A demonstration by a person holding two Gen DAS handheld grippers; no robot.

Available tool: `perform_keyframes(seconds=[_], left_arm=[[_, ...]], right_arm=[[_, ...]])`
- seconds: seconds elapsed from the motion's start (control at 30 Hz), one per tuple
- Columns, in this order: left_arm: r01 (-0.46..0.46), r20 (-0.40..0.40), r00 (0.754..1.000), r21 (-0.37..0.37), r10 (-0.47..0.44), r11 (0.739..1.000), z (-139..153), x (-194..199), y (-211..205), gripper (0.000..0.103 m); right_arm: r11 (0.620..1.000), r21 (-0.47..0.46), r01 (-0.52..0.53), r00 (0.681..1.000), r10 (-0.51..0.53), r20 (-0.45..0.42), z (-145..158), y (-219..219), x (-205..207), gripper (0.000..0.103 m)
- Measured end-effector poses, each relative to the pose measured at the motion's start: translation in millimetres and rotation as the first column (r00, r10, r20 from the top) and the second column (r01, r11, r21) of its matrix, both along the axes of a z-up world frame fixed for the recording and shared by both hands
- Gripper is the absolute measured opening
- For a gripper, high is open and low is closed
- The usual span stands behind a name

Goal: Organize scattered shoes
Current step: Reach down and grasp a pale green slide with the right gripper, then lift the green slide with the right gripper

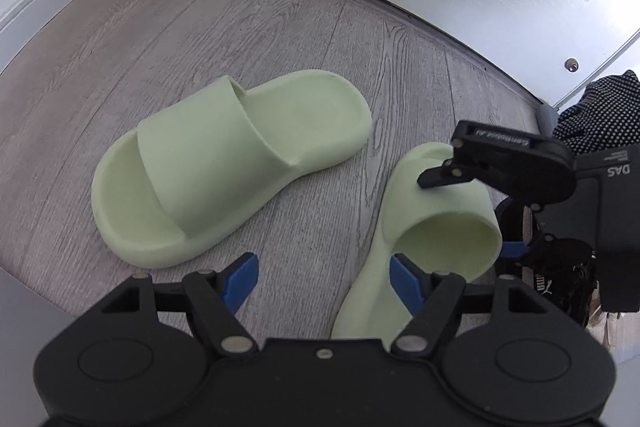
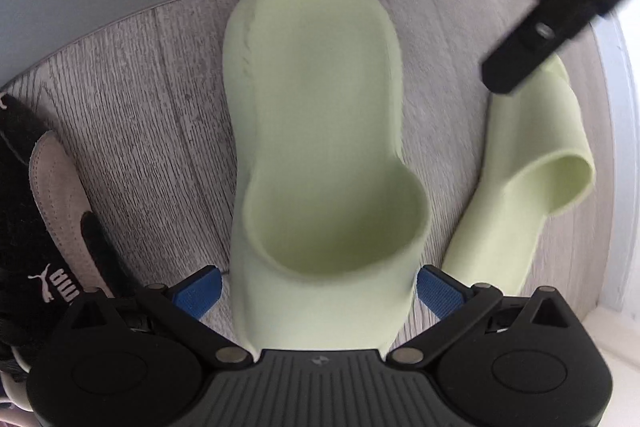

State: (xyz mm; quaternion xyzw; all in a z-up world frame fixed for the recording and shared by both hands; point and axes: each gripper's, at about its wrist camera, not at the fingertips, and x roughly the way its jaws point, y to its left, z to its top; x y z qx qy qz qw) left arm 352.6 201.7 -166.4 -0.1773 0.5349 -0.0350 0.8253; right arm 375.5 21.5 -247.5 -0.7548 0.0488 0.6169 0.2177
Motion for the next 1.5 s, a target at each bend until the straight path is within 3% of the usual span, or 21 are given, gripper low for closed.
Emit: perform_keyframes(seconds=[0.1,0.2,0.33,0.4,0.53,0.67,0.73,0.87,0.97,1.03,1.07,1.23,1.43,1.5], left_arm=[[-0.017,-0.009,1.000,-0.021,0.016,1.000,-1,1,4,0.073],[-0.033,-0.011,0.999,-0.042,0.032,0.999,-1,0,8,0.073],[-0.054,-0.015,0.998,-0.061,0.053,0.997,-2,-2,12,0.073],[-0.059,-0.014,0.998,-0.060,0.059,0.996,-1,-3,13,0.073],[-0.073,-0.018,0.997,-0.069,0.072,0.995,-1,-5,16,0.073],[-0.086,-0.021,0.996,-0.074,0.085,0.994,-1,-6,17,0.073],[-0.090,-0.020,0.996,-0.073,0.089,0.993,-1,-7,17,0.073],[-0.101,-0.023,0.995,-0.075,0.099,0.992,-2,-8,18,0.073],[-0.108,-0.030,0.994,-0.081,0.106,0.991,-3,-8,20,0.073],[-0.111,-0.033,0.994,-0.085,0.108,0.990,-5,-7,22,0.073],[-0.112,-0.034,0.993,-0.087,0.109,0.990,-5,-8,23,0.073],[-0.115,-0.045,0.993,-0.100,0.111,0.988,-7,-8,25,0.073],[-0.104,-0.034,0.994,-0.089,0.101,0.991,-4,-9,24,0.073],[-0.104,-0.036,0.994,-0.091,0.101,0.990,-5,-10,24,0.073]], right_arm=[[0.999,-0.020,0.034,0.999,-0.035,-0.039,5,10,10,0.102],[0.981,0.006,0.193,0.977,-0.191,-0.093,14,27,22,0.101],[0.889,0.048,0.456,0.881,-0.444,-0.162,23,54,45,0.101],[0.806,0.062,0.589,0.798,-0.569,-0.196,28,67,60,0.101],[0.682,0.079,0.727,0.679,-0.699,-0.222,35,80,78,0.101],[0.512,0.090,0.854,0.514,-0.806,-0.295,48,83,108,0.100],[0.434,0.088,0.897,0.437,-0.835,-0.334,53,81,120,0.100],[0.229,0.036,0.973,0.219,-0.858,-0.464,68,66,142,0.098],[0.134,0.020,0.991,0.125,-0.854,-0.506,52,62,118,0.098],[0.097,0.022,0.995,0.094,-0.851,-0.517,55,61,108,0.098],[0.094,0.025,0.995,0.094,-0.852,-0.515,54,66,101,0.099],[0.128,-0.001,0.992,0.113,-0.882,-0.458,28,81,99,0.103],[0.188,-0.035,0.981,0.156,-0.893,-0.422,27,86,111,0.103],[0.195,-0.047,0.980,0.158,-0.894,-0.420,27,86,113,0.103]])
